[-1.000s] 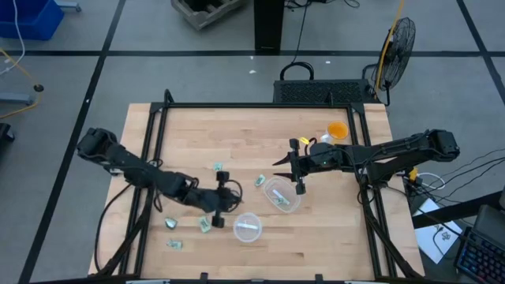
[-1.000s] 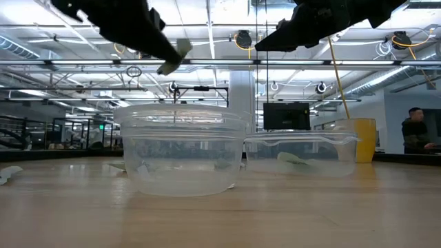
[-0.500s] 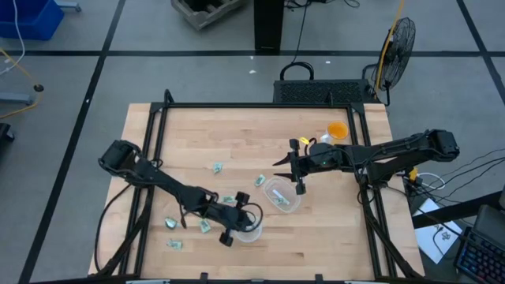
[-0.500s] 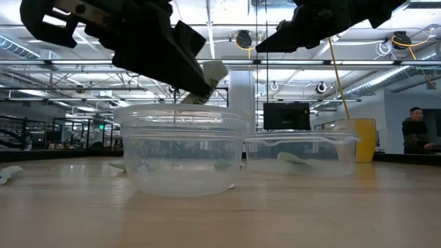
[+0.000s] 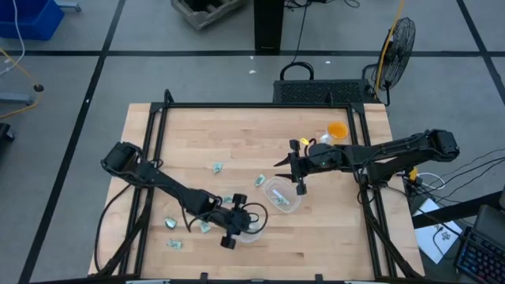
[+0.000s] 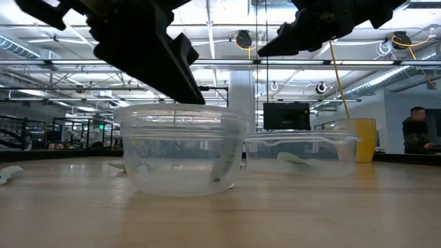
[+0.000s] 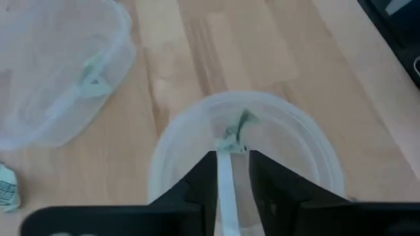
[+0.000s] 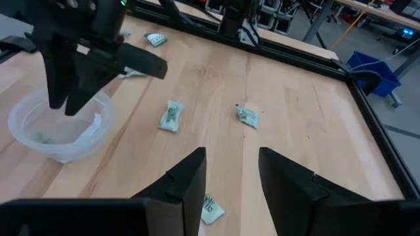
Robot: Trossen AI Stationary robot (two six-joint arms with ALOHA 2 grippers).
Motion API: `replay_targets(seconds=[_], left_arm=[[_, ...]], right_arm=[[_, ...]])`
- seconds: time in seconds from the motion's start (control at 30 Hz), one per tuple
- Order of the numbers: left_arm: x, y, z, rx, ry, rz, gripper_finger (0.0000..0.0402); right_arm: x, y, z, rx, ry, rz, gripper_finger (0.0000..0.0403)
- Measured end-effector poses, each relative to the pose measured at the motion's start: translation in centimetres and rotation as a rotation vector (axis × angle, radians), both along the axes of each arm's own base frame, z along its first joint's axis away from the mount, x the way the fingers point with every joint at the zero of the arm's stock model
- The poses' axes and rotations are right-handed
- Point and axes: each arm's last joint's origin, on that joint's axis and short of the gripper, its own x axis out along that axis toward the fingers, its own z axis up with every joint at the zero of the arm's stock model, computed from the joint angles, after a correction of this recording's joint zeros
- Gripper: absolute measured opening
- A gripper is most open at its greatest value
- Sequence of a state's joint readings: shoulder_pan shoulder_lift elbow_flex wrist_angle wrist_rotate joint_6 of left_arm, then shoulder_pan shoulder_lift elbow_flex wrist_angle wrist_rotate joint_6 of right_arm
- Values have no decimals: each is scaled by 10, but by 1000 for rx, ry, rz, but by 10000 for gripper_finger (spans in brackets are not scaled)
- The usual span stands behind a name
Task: Pick and place items into bin
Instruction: Put the Stevia packet into the left transparent bin
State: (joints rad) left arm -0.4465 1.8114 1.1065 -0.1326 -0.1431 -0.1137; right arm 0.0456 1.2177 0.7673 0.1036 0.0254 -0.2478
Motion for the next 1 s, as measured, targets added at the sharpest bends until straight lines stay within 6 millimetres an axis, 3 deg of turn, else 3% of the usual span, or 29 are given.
replay_targets(seconds=[0.23,0.4,0.7,0.83,1.0], left_arm=[[-2,3,23,-2,-97,37,123],[-14,12,61,-43,-188,80,124],[-74,43,125,51,-194,128,124],[-102,61,138,144,-157,289,124],[-126,74,139,115,-57,450,124]], right_arm=[[0,0,-1,0,7,0,132],[0,0,-1,-1,7,0,132],[0,0,-1,23,12,-11,132],[0,0,-1,30,11,-15,132],[0,0,-1,22,6,-13,132]])
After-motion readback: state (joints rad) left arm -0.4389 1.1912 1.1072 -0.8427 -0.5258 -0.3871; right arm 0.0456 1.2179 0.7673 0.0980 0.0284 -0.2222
